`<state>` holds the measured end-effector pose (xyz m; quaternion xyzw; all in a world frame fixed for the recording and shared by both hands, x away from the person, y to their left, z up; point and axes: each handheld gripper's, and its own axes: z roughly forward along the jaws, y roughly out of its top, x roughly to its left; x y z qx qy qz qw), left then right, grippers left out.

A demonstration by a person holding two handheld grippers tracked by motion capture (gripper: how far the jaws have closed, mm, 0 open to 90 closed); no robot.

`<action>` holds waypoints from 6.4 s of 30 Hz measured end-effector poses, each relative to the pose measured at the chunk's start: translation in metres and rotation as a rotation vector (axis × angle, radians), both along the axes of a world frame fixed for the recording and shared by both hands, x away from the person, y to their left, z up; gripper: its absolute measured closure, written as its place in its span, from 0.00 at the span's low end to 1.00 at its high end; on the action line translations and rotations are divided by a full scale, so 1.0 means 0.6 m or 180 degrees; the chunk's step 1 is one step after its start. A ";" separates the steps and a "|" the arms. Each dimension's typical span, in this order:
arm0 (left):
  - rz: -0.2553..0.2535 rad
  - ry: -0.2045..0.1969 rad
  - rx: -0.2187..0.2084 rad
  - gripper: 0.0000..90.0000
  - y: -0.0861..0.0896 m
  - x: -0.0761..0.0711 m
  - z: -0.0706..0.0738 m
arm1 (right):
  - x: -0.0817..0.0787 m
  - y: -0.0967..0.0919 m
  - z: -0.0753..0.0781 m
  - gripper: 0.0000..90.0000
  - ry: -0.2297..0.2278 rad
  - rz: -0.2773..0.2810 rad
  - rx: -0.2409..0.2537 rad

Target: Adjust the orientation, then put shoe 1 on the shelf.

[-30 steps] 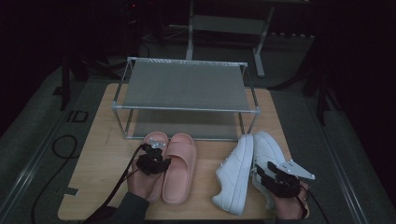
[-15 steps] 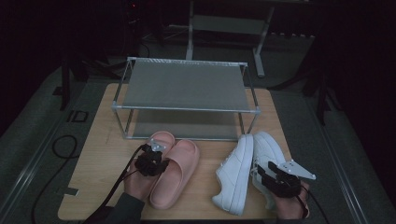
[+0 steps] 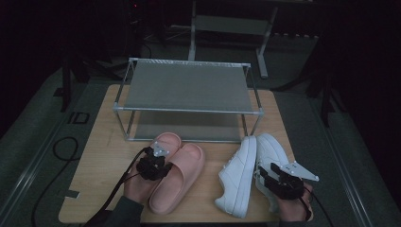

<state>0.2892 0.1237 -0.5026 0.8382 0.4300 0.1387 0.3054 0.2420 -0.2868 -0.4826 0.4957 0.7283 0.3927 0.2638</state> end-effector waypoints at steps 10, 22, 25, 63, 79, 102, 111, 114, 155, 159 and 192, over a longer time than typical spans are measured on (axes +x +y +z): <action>-0.0155 -0.0076 -0.0074 0.80 -0.004 0.004 0.018 | 0.000 0.000 0.002 0.57 -0.0020 0.0013 0.0000; -0.0389 -0.0181 -0.0026 0.80 -0.003 0.016 0.033 | 0.000 -0.001 0.003 0.57 -0.0022 0.0004 0.0010; -0.0408 -0.0200 -0.0029 0.80 -0.002 0.020 0.035 | 0.001 -0.001 0.002 0.57 -0.0019 0.0002 0.0005; -0.0532 -0.0303 0.0149 0.80 0.000 0.100 0.021 | 0.002 0.000 0.001 0.57 -0.0013 0.0003 0.0003; -0.0374 -0.0389 0.0151 0.80 -0.005 0.130 0.012 | 0.003 0.001 0.000 0.57 -0.0013 0.0015 -0.0006; -0.0018 -0.0499 -0.0005 0.84 -0.011 0.167 -0.006 | 0.003 0.001 0.000 0.57 -0.0008 0.0011 -0.0001; 0.0151 -0.0566 0.0004 0.84 -0.016 0.175 -0.007 | 0.003 0.000 0.000 0.57 -0.0012 0.0012 0.0002; 0.0235 -0.0593 0.0003 0.83 -0.016 0.178 -0.008 | 0.003 0.000 0.000 0.57 -0.0010 0.0011 0.0002; 0.0449 -0.0565 -0.0115 0.54 -0.012 0.178 -0.005 | 0.001 0.000 -0.001 0.57 -0.0007 0.0028 0.0009; 0.0396 -0.0609 -0.0043 0.53 -0.009 0.175 -0.005 | 0.001 0.000 -0.001 0.57 -0.0008 0.0032 0.0007; 0.0181 -0.0543 -0.0039 0.66 0.027 0.100 0.006 | 0.000 0.002 0.000 0.57 -0.0013 0.0040 -0.0002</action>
